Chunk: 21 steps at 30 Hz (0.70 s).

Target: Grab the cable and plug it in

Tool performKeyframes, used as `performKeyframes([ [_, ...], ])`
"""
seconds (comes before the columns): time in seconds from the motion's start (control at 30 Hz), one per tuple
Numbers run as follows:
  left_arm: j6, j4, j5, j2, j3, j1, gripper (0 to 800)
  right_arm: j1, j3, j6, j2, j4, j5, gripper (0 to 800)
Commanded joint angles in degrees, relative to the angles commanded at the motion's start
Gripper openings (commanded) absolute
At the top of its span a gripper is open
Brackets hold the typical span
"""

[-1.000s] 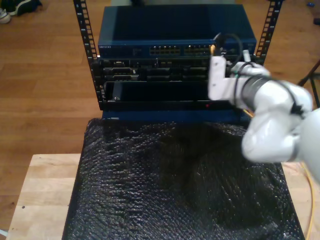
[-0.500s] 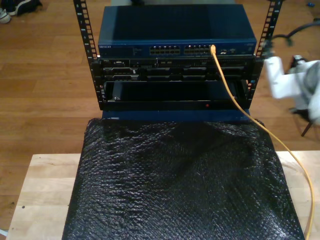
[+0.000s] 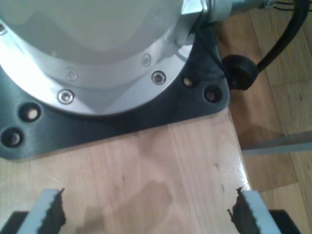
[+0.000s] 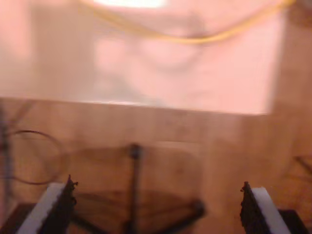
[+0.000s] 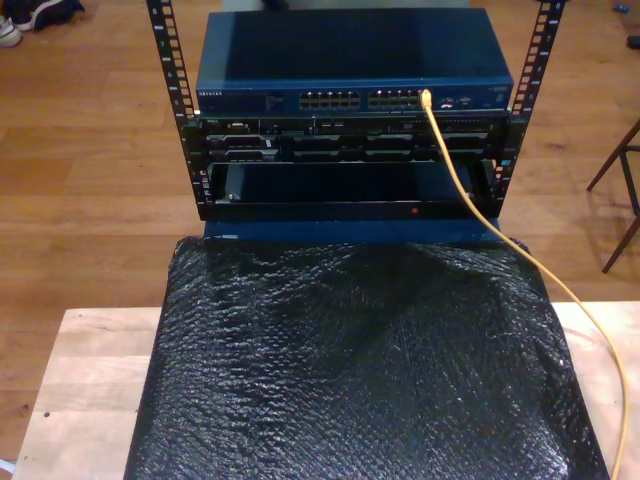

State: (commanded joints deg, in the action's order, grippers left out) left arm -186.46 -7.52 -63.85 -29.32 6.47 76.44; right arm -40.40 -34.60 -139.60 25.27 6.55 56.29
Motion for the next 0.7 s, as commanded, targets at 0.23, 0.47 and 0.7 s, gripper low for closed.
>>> performKeyframes([
  [0.23, 0.00, 0.00, 0.09, 0.00, 0.00, 0.00, 800, -12.31, 3.25, -13.10, 6.33, -2.64, 7.91, 799],
  [0.47, 0.00, 0.00, 0.00, 0.00, 0.00, 0.00, 800, -20.13, 5.63, -18.29, 9.58, -10.73, 13.19, 799],
  [0.7, 0.00, 0.00, 0.00, 0.00, 0.00, 0.00, 800, -29.45, 10.29, -29.01, 12.75, -11.08, 13.54, 799],
])
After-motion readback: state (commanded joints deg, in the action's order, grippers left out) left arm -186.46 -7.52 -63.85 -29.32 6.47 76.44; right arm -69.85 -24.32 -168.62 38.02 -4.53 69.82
